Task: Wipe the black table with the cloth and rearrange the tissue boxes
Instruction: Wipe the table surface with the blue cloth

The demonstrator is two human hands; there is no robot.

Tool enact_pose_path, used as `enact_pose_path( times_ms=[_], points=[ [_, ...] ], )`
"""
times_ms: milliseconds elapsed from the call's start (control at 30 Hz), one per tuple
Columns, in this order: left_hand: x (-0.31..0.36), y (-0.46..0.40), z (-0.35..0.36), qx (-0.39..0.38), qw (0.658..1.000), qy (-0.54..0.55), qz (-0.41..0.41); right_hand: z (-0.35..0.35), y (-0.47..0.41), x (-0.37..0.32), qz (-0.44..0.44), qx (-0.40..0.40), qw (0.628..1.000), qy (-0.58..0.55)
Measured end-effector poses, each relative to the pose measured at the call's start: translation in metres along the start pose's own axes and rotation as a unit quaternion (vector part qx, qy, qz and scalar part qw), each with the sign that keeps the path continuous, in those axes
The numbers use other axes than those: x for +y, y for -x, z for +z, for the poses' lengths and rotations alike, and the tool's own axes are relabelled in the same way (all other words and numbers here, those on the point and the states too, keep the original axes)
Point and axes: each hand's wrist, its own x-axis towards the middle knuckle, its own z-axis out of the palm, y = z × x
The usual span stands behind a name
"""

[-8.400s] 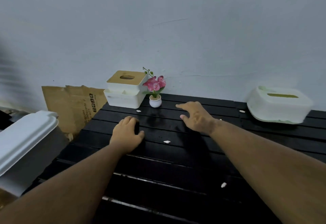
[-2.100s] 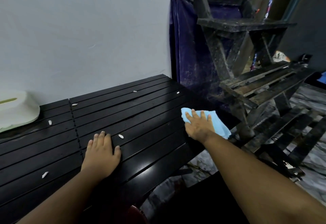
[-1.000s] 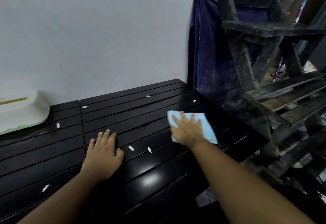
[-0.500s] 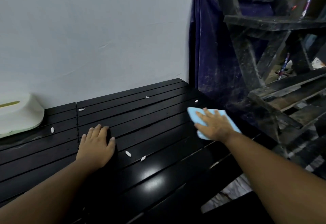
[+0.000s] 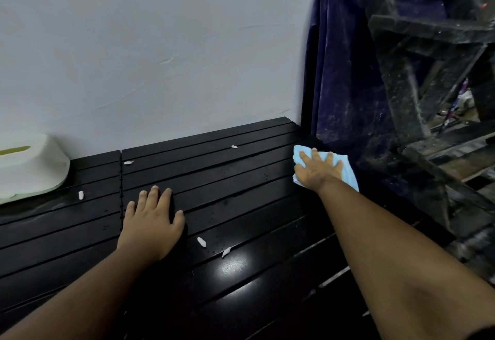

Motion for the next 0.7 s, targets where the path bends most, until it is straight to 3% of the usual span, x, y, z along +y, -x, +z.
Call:
enact_pose_path(
  times_ms=[233,400,567,667,700],
  points=[
    [0.001,-0.022,-0.019,0.019,1.000,-0.021,0.013,0.028,0.098,-0.093,-0.285,0.020,0.958,-0.014],
    [-0.008,-0.031,-0.005,-0.021,1.000,0.010,0.017,0.030,0.123,-0.068,-0.391,0.012,0.920,-0.005],
    [-0.010,-0.033,-0.005,-0.013,1.000,0.015,0.024,0.017,0.048,0.009,-0.338,0.023,0.934,0.112],
    [-0.011,-0.034,-0.001,-0.009,1.000,0.011,0.025,0.008,-0.005,0.057,-0.172,-0.033,0.970,0.167],
    [-0.011,-0.035,0.000,-0.008,1.000,0.012,0.025,0.008,-0.017,0.065,-0.118,-0.003,0.982,0.145]
  ],
)
